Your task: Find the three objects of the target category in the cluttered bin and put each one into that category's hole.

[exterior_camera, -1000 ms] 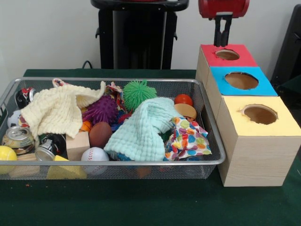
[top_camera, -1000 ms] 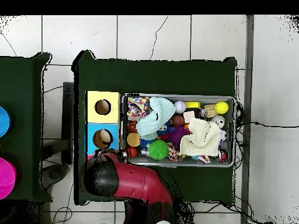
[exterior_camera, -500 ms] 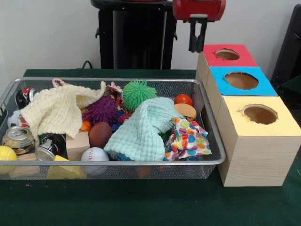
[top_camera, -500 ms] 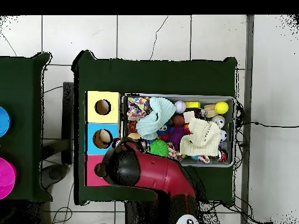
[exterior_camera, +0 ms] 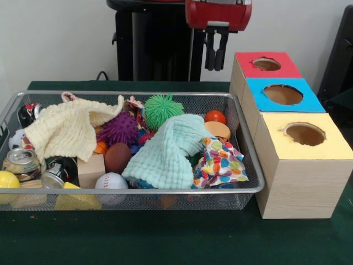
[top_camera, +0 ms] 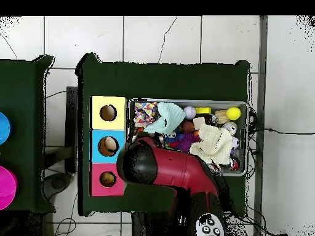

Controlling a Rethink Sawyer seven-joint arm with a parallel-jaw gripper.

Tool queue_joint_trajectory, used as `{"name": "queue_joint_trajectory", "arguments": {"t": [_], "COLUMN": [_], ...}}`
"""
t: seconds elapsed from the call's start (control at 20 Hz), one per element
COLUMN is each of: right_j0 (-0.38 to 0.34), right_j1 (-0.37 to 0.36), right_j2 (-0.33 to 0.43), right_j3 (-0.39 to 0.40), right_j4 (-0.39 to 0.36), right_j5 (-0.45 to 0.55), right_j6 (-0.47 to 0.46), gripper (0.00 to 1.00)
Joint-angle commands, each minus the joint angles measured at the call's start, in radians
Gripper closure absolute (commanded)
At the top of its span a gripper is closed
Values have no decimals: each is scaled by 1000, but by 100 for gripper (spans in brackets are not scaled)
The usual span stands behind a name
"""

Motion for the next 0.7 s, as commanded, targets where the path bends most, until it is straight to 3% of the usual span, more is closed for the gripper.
{"name": "queue_joint_trajectory", "arguments": {"t": [0.05,0.35,0.4,0.7], "right_j0": [-23,-43,-47,-59], "right_j1": [54,67,67,92], "right_j2": [103,126,132,143], "right_j3": [-122,-127,-125,-157], "right_j4": [-77,-101,-105,-131], "right_j5": [128,67,59,25], "right_j6": [-39,-33,-34,-17], "gripper": [100,100,0,0]}}
